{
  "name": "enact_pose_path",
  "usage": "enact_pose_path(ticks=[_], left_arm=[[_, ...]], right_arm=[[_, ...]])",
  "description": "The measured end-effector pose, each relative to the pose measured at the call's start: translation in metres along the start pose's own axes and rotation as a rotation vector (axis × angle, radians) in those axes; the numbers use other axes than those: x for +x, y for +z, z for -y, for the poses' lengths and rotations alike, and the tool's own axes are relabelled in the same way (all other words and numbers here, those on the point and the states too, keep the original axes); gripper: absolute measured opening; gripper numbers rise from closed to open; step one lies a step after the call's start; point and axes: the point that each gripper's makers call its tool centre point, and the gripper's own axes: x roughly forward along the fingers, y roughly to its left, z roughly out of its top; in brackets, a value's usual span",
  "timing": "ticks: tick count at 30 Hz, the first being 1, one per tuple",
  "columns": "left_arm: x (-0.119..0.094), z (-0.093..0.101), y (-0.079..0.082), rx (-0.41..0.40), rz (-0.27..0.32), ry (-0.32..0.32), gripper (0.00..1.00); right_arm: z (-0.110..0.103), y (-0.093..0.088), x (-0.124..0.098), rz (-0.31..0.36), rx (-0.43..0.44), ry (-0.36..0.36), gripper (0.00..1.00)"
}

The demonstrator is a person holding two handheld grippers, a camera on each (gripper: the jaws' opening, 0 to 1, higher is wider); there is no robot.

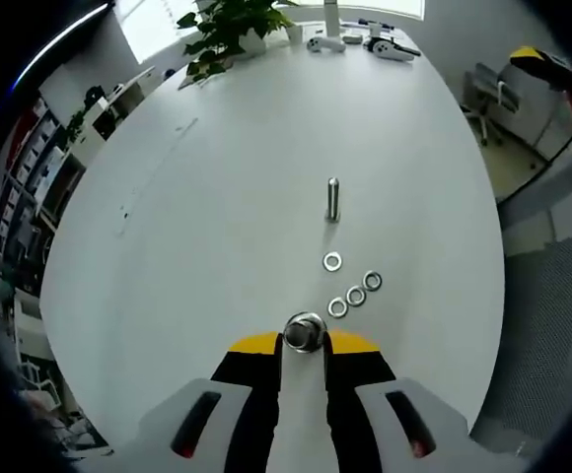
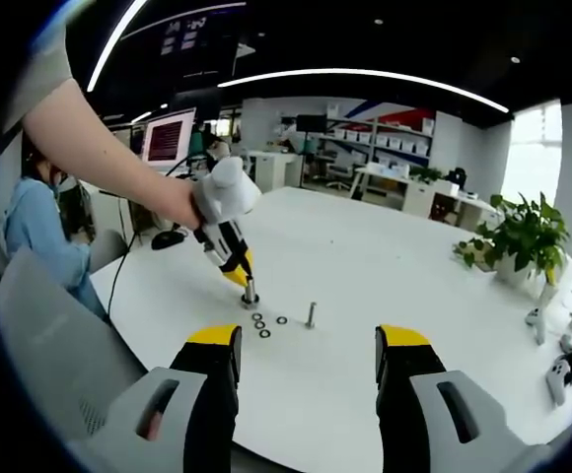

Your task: Place the washer onto the threaded stud by aligning its center hole with the stud, sliding it down to the base, and recovering from edge contact or off-axis alignment until the washer reaches the visible bottom stop.

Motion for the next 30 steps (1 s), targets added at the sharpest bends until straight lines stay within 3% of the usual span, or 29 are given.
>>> enact_pose_path(ticks=[5,7,9,12,16,23,26,29,30], left_arm=[[-0.011,0.004,0.006,-0.107,0.089,0.009,0.15],[-0.026,0.006,0.011,-0.228,0.170,0.030,0.16],[-0.035,0.013,0.010,-0.280,0.219,0.030,0.17],[-0.044,0.021,0.001,-0.265,0.228,0.051,0.16],[-0.050,0.024,-0.008,-0.309,0.250,0.053,0.17],[-0.062,0.028,-0.013,-0.341,0.293,0.072,0.18],[-0.070,0.030,-0.015,-0.380,0.331,0.076,0.19],[-0.086,0.033,-0.009,-0.454,0.439,0.096,0.22],[-0.089,0.035,-0.010,-0.446,0.446,0.107,0.23]], right_arm=[[-0.002,-0.001,0.000,-0.005,-0.003,0.006,0.57],[-0.002,-0.002,0.001,-0.010,-0.004,0.008,0.57],[-0.003,-0.003,0.001,-0.014,-0.004,0.009,0.57],[-0.004,-0.004,0.001,-0.023,-0.007,0.013,0.57],[-0.006,-0.006,0.002,-0.032,-0.016,0.018,0.57],[-0.005,-0.007,0.002,-0.039,-0.013,0.014,0.57],[-0.006,-0.008,0.003,-0.043,-0.020,0.018,0.57],[-0.006,-0.008,0.004,-0.047,-0.025,0.020,0.57],[-0.006,-0.008,0.004,-0.048,-0.024,0.020,0.57]])
